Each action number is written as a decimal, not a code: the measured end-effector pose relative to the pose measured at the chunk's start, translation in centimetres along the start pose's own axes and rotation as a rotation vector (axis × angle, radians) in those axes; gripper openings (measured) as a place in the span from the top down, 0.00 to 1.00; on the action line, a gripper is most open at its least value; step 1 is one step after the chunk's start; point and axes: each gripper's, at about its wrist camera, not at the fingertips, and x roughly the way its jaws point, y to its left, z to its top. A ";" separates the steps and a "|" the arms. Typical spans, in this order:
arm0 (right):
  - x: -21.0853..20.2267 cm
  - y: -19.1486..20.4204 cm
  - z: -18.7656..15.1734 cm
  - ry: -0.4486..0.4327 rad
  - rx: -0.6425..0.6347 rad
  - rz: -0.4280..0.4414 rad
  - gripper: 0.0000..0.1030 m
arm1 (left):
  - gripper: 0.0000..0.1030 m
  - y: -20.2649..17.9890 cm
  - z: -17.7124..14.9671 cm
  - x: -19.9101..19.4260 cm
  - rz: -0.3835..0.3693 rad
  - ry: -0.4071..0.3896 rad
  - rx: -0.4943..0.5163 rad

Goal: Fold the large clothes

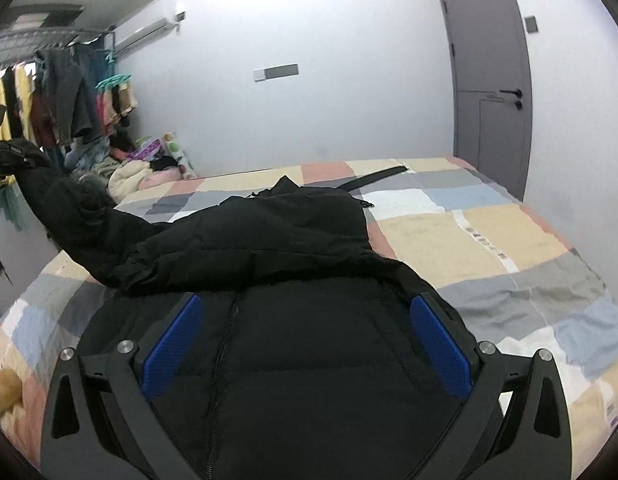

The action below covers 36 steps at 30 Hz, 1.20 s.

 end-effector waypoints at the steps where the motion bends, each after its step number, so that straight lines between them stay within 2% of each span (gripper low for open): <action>1: 0.0 0.1 0.0 -0.003 -0.012 -0.011 0.00 | 0.93 -1.5 0.1 -0.1 -0.016 -0.004 0.010; 3: 0.1 0.0 -0.2 -0.003 -0.019 -0.027 0.00 | 0.93 -4.7 0.1 -0.1 -0.037 -0.006 0.058; 6: 0.1 -0.6 -0.4 -0.003 0.002 -0.032 0.00 | 0.93 -10.4 -0.3 -0.3 -0.023 -0.027 0.167; 10: 0.4 -0.7 -0.6 -0.003 -0.017 -0.044 0.00 | 0.93 -17.7 -1.6 -0.2 -0.117 -0.018 0.274; 13: 0.4 -1.0 -0.7 0.000 -0.008 -0.035 0.00 | 0.93 -23.0 -3.6 0.4 -0.147 -0.002 0.346; 19: 1.1 -1.3 -1.4 0.023 0.015 -0.052 0.00 | 0.93 -30.6 -8.2 2.2 -0.217 -0.006 0.411; 23: 1.8 -1.8 -1.8 0.042 0.035 -0.048 0.00 | 0.92 -35.0 -11.5 4.0 -0.277 0.025 0.422; 27: 2.6 -2.5 -2.3 0.066 0.072 -0.042 0.00 | 0.92 -37.9 -15.2 6.7 -0.321 0.090 0.436; 33: 3.5 -2.9 -2.8 0.086 0.090 -0.033 0.00 | 0.92 -40.8 -19.8 10.8 -0.347 0.147 0.440; 36: 3.9 -3.4 -3.1 0.096 0.110 -0.025 0.00 | 0.92 -41.2 -21.8 12.9 -0.323 0.172 0.457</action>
